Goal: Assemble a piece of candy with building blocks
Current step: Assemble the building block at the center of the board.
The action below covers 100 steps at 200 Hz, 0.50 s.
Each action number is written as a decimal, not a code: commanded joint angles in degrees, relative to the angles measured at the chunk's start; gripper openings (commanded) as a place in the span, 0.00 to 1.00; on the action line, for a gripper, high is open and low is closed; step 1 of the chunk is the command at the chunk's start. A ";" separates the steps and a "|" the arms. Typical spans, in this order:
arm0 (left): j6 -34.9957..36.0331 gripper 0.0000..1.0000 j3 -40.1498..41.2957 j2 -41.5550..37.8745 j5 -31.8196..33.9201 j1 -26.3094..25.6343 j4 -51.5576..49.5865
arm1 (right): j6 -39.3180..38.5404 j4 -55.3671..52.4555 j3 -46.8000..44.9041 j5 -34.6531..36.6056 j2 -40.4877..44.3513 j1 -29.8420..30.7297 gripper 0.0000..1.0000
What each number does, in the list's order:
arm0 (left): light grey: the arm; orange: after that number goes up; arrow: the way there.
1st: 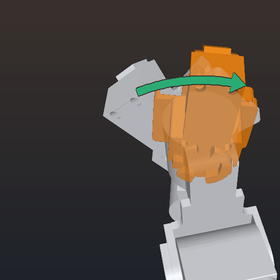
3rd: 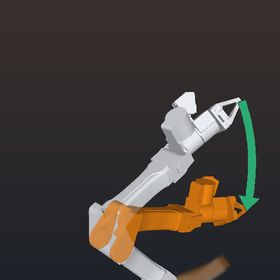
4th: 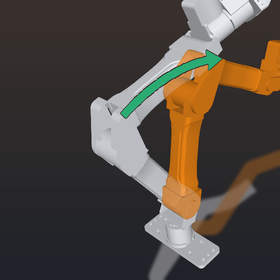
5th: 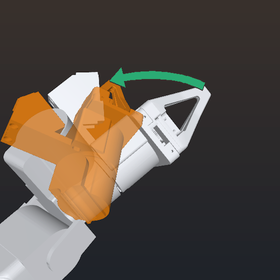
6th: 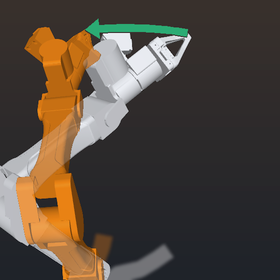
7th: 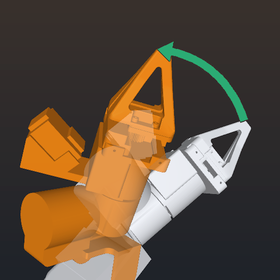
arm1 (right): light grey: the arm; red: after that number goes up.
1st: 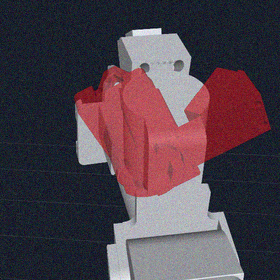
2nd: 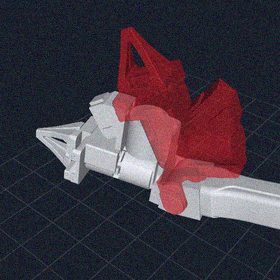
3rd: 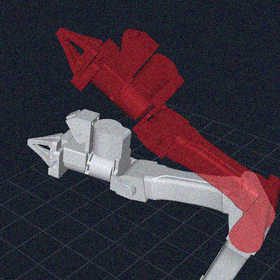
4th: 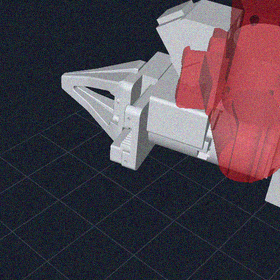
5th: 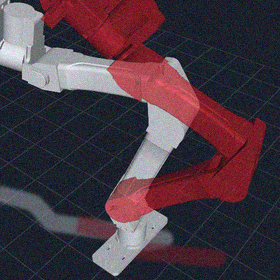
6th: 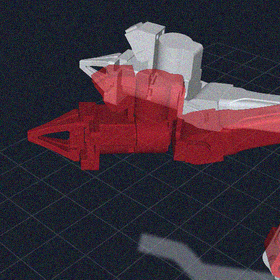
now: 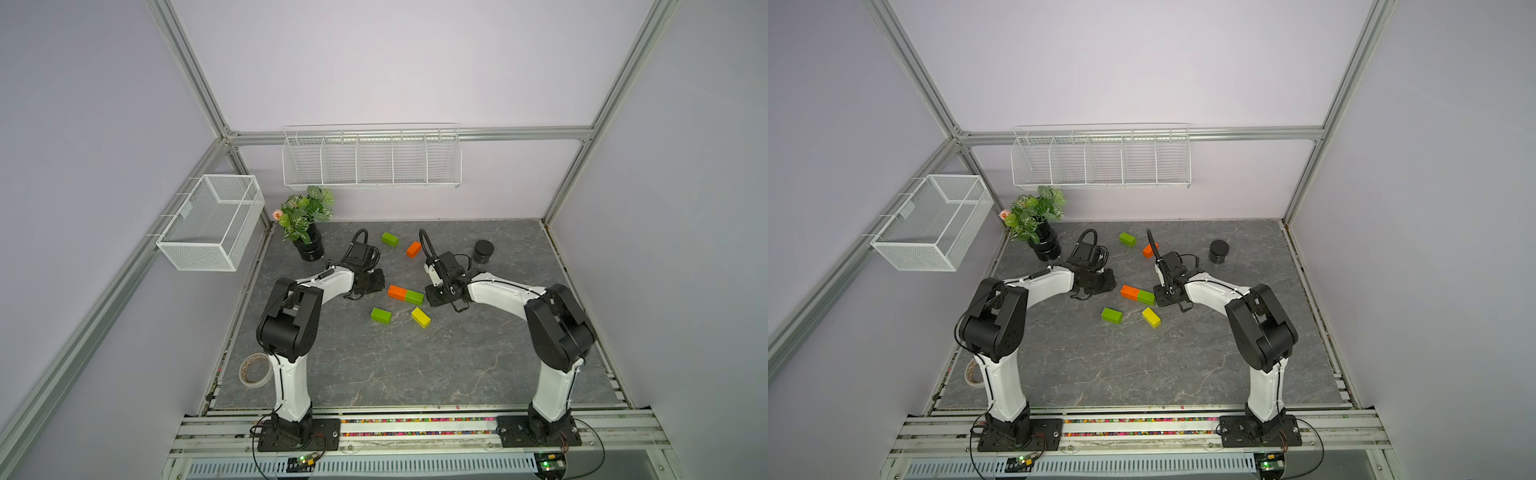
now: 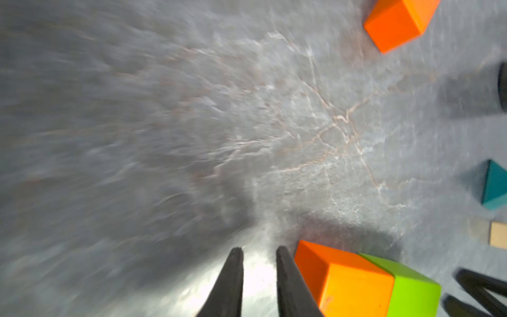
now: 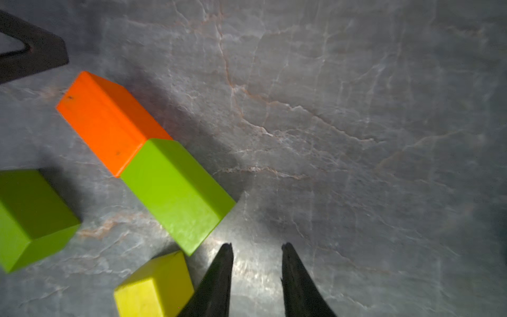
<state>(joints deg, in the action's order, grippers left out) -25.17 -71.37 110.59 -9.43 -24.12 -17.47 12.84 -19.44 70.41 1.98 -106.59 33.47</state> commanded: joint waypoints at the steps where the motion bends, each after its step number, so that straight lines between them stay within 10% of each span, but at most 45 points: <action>1: -1.18 0.29 3.08 -5.37 3.94 0.99 0.83 | -0.21 -0.36 -2.12 0.40 4.54 0.54 0.35; 36: -0.68 0.27 4.86 -5.95 -0.34 2.28 2.96 | 0.51 0.28 -3.27 -0.82 3.47 0.86 0.33; 58: 0.08 0.00 3.32 -3.96 -2.58 2.28 2.89 | 1.23 1.18 -2.99 -1.76 2.48 0.85 0.28; 100: 0.14 0.00 -1.22 0.68 -6.42 2.31 2.36 | 1.51 1.69 -1.56 -2.18 -0.28 0.81 0.22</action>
<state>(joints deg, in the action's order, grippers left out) -24.86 -69.21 108.92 -12.86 -21.76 -15.05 13.74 -18.55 68.25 0.95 -104.77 33.98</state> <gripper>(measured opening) 0.049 0.225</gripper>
